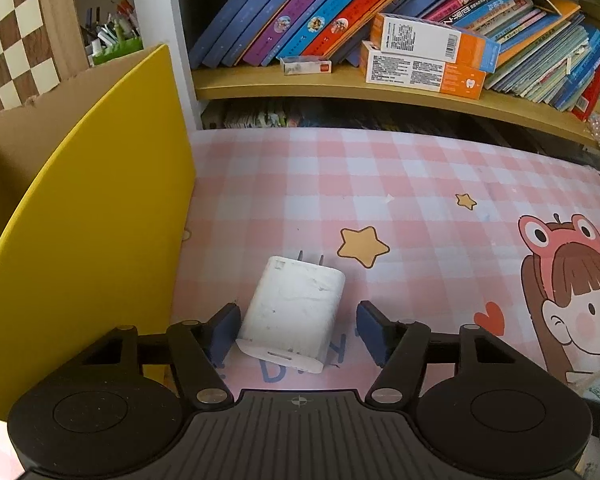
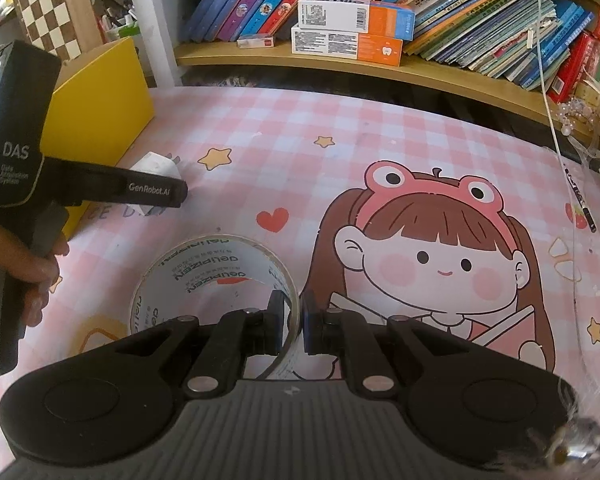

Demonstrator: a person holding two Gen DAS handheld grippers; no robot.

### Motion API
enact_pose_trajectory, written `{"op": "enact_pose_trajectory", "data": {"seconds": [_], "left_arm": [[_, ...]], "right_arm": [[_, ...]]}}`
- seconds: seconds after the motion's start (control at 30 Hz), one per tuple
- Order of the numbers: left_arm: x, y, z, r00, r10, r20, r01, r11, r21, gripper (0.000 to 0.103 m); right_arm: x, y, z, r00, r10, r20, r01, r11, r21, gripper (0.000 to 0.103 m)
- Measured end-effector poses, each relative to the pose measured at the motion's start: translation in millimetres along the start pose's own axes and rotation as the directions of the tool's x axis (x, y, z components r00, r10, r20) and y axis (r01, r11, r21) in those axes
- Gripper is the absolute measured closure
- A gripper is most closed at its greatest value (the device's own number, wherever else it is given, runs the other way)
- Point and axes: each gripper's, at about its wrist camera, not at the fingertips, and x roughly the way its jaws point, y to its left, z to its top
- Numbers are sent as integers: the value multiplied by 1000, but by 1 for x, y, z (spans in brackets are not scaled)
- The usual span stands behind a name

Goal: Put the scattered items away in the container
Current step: 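Hold the tape roll with the right gripper while the left gripper grasps the white charger, then carry the charger with the left gripper and tape roll with the right toward the yellow box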

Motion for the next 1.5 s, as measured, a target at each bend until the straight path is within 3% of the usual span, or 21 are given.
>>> {"op": "enact_pose_trajectory", "data": {"seconds": [0.07, 0.3, 0.6, 1.03, 1.27, 1.5], "left_arm": [[0, 1, 1, 1000, 8, 3, -8, 1000, -6, 51], [-3, 1, -1, 1000, 3, -4, -3, 1000, 22, 58], [-20, -1, -11, 999, -37, -7, 37, 998, 51, 59], [-72, -6, -23, 991, -122, 56, 113, 983, 143, 60], [-115, -8, -33, 976, -190, 108, 167, 966, 196, 60], [-153, -6, -46, 962, -221, 160, 174, 949, 264, 60]], "right_arm": [[-1, 2, -1, 1000, -2, 2, 2, 1000, -10, 94], [-6, 5, -5, 1000, -1, 6, 2, 1000, -14, 94], [-12, 8, -11, 1000, -9, 9, 9, 1000, -3, 94], [-29, 10, -28, 1000, -23, 10, 23, 1000, 21, 94], [-48, 13, -34, 999, -32, 35, 31, 999, 40, 94], [-65, 19, -43, 998, -40, 47, 38, 998, 40, 94]]}}
